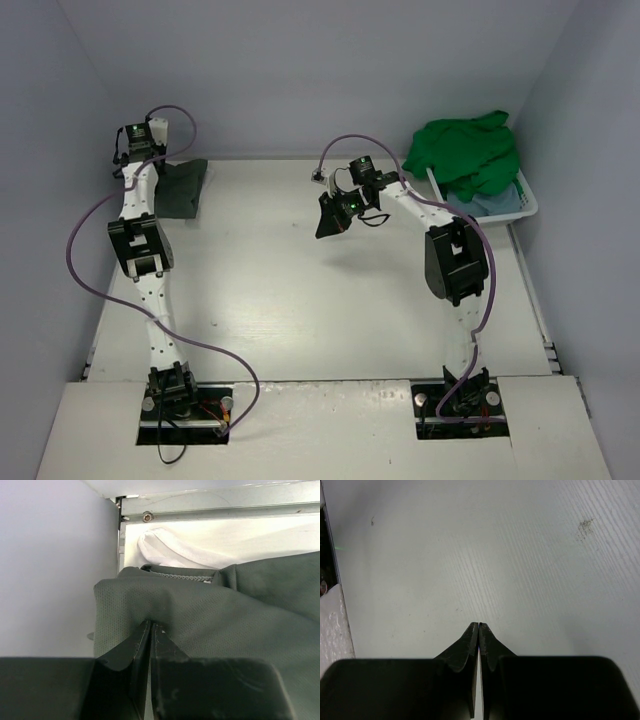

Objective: Fold and stack the t-shirts

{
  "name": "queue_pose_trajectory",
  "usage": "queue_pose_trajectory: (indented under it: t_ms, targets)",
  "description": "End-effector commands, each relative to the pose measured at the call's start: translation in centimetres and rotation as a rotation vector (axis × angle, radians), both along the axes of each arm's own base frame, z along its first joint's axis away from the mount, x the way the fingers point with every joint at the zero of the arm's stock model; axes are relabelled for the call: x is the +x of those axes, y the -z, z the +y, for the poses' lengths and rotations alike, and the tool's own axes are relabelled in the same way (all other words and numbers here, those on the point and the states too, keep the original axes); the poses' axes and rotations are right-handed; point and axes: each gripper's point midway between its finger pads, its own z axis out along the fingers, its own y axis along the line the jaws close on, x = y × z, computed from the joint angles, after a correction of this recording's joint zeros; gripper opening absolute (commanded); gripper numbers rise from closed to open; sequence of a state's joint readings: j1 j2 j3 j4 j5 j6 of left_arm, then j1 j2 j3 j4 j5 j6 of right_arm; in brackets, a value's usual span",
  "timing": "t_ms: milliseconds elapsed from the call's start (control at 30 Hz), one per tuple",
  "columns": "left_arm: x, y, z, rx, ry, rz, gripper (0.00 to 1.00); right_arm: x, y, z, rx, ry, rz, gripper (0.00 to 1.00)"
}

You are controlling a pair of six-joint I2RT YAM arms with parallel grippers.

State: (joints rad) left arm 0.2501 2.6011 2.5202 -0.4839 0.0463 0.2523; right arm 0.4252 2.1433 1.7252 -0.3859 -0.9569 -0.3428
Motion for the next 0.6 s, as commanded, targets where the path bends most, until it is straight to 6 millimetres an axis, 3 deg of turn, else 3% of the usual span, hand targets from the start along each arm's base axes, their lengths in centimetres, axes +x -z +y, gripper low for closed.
queue_pose_trajectory:
  t_ms: [0,233,400,433,567]
  targets:
    - [1.5,-5.2,1.3,0.046,-0.032,-0.143,0.01,-0.2,-1.4,0.2,0.045,-0.024,-0.02,0.0]
    - [1.2,-2.2,2.3,0.08,-0.066,-0.086,0.02,-0.2,-1.0,0.1,0.042,-0.022,-0.011,0.0]
    - [1.1,-0.3,1.9,0.052,-0.063,-0.052,0.17,-0.3,-0.8,0.1,0.039,-0.022,-0.006,0.0]
    - [1.0,-0.3,2.0,0.05,-0.066,-0.051,0.23,-0.2,-0.7,0.1,0.037,-0.021,-0.004,0.0]
    - [0.9,-1.2,1.6,0.037,-0.061,-0.066,0.27,-0.2,-0.5,0.0,0.037,-0.021,0.0,0.0]
